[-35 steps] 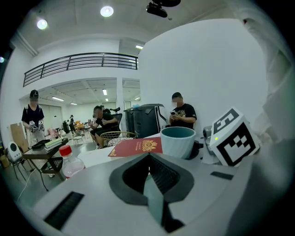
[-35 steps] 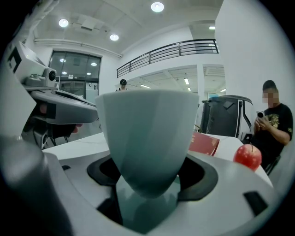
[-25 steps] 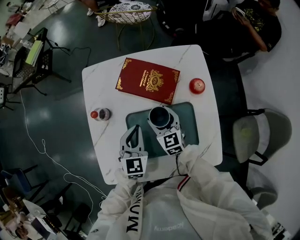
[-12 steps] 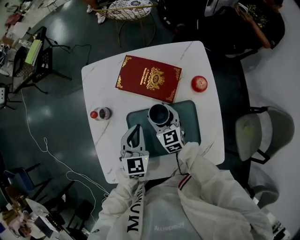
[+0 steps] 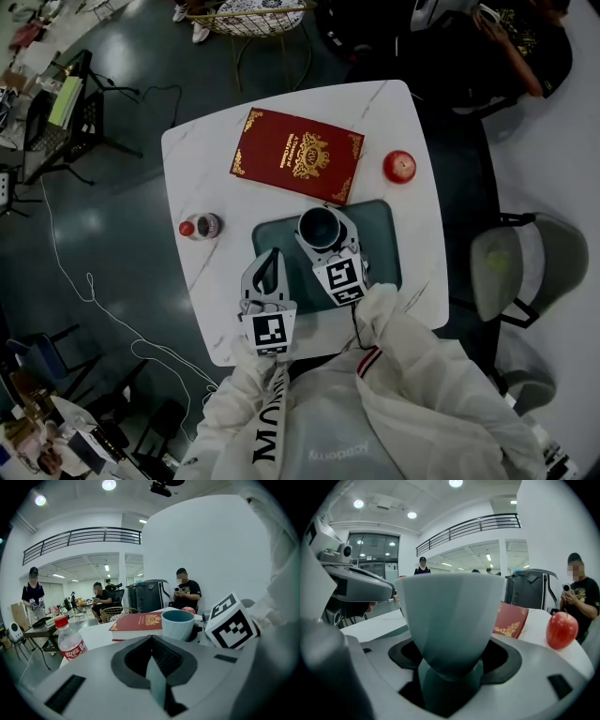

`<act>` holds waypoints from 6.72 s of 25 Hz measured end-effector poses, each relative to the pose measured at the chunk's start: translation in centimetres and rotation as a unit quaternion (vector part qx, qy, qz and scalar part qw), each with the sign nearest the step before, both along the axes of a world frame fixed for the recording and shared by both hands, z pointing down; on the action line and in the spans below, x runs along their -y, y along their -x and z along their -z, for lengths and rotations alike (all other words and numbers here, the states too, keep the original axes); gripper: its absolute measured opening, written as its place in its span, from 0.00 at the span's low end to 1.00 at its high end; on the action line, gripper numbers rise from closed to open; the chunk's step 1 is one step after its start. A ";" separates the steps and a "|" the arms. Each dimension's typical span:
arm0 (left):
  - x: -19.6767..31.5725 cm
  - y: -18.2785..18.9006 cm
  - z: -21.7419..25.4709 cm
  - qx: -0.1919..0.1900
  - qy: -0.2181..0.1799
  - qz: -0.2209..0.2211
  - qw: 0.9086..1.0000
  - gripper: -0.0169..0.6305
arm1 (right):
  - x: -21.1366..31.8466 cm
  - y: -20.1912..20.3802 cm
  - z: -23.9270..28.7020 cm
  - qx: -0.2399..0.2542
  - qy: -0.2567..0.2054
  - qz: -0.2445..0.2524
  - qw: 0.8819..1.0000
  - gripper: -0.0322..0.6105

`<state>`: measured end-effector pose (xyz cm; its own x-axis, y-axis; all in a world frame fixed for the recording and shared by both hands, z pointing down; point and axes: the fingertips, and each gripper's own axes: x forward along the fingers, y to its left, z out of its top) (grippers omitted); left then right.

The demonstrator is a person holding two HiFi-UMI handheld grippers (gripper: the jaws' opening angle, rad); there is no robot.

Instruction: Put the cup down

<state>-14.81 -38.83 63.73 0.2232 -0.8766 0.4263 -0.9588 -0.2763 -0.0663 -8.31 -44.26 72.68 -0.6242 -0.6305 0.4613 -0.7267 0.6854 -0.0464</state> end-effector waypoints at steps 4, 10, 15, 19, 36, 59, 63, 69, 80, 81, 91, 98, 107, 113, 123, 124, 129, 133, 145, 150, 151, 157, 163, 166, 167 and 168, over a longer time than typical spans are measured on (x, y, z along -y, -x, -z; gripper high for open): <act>-0.2 -0.1 0.0 0.001 0.002 -0.002 1.000 0.04 | -0.1 0.0 -0.2 -0.001 0.002 0.002 1.000 0.59; -1.0 0.2 -0.3 0.004 0.012 0.002 1.000 0.04 | 0.0 0.0 -0.1 0.000 0.002 -0.002 1.000 0.59; -1.6 0.5 -0.7 0.005 0.019 0.004 1.000 0.04 | 0.0 0.3 -0.1 0.005 0.001 -0.001 1.000 0.59; -1.9 0.3 -0.8 0.004 0.020 0.003 1.000 0.04 | 0.1 0.2 0.0 0.006 0.002 0.000 1.000 0.59; -1.8 0.4 -1.1 0.003 0.020 0.005 1.000 0.04 | 0.0 0.2 -0.6 -0.001 0.006 -0.002 1.000 0.59; -3.5 1.2 -0.6 0.004 0.019 0.023 1.000 0.04 | 0.0 0.5 -0.9 -0.017 0.019 0.003 1.000 0.64; -4.0 1.5 -0.5 0.005 0.020 0.028 0.999 0.04 | -0.1 0.6 -1.0 -0.012 0.021 0.003 1.000 0.69; -4.6 1.7 0.1 0.008 0.016 0.030 0.999 0.04 | 0.2 0.0 -0.9 -0.015 0.042 -0.004 0.999 0.72; -7.2 1.3 1.6 -0.004 0.015 0.027 1.000 0.04 | -2.0 -0.1 -0.4 -0.031 0.067 0.011 0.997 0.78; -7.6 1.2 1.8 -0.003 0.015 0.027 1.000 0.04 | -2.2 -0.4 -0.2 -0.036 0.066 0.009 0.997 0.78; -11.4 1.5 3.7 -0.006 0.004 0.026 1.000 0.04 | -5.7 -3.2 4.9 -0.037 0.040 -0.006 0.998 0.78; -13.8 1.4 7.1 -0.002 -0.031 0.014 0.999 0.04 | -8.6 -3.9 13.6 0.005 -0.062 -0.013 0.998 0.78; -18.2 1.3 9.7 -0.006 -0.059 0.004 0.998 0.04 | -16.6 -4.6 19.0 0.058 -0.086 -0.034 0.994 0.77; -22.0 0.8 10.7 -0.009 -0.072 -0.011 0.997 0.04 | -21.3 -5.6 20.2 0.058 -0.083 -0.060 0.993 0.74; -29.1 1.2 11.5 -0.010 -0.081 -0.014 0.997 0.04 | -28.0 -6.5 21.5 0.061 -0.092 -0.093 0.989 0.74; -29.6 1.2 11.5 -0.010 -0.081 -0.014 0.997 0.04 | -28.5 -6.6 21.6 0.061 -0.093 -0.095 0.989 0.74; -31.8 0.7 12.1 -0.013 -0.088 -0.018 0.996 0.04 | -30.8 -7.1 22.3 0.062 -0.097 -0.103 0.988 0.74; -32.9 0.5 12.7 -0.015 -0.095 -0.021 0.995 0.04 | -32.3 -7.2 23.1 0.065 -0.106 -0.108 0.986 0.74; -36.3 -0.9 14.1 -0.026 -0.113 -0.038 0.993 0.04 | -37.7 -7.2 25.1 0.073 -0.122 -0.115 0.983 0.63; -38.4 -1.7 14.8 -0.031 -0.120 -0.042 0.991 0.04 | -40.4 -6.5 25.5 0.081 -0.117 -0.108 0.984 0.58; -38.9 -1.8 14.8 -0.032 -0.120 -0.042 0.991 0.04 | -40.9 -6.4 25.6 0.082 -0.117 -0.106 0.984 0.58; -41.6 -0.9 14.8 -0.033 -0.116 -0.029 0.992 0.04 | -43.4 -5.8 25.9 0.080 -0.122 -0.099 0.984 0.48; -43.1 -1.2 14.7 -0.032 -0.103 -0.028 0.994 0.04 | -44.8 -6.3 26.0 0.082 -0.115 -0.106 0.984 0.41; -43.7 -1.9 14.9 -0.033 -0.102 -0.035 0.994 0.04 | -45.3 -6.9 26.2 0.084 -0.113 -0.116 0.983 0.34; -43.8 -2.1 15.0 -0.034 -0.102 -0.037 0.994 0.04 | -45.5 -7.2 26.3 0.084 -0.113 -0.119 0.983 0.33; -43.9 -2.3 15.1 -0.035 -0.102 -0.039 0.993 0.04 | -45.6 -7.4 26.4 0.085 -0.115 -0.122 0.982 0.32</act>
<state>-12.48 5.09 48.66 0.3159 -0.9222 0.2231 -0.9395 -0.3369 -0.0625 -0.92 1.34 46.30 -0.4964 -0.8465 0.1922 -0.8662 0.4976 -0.0458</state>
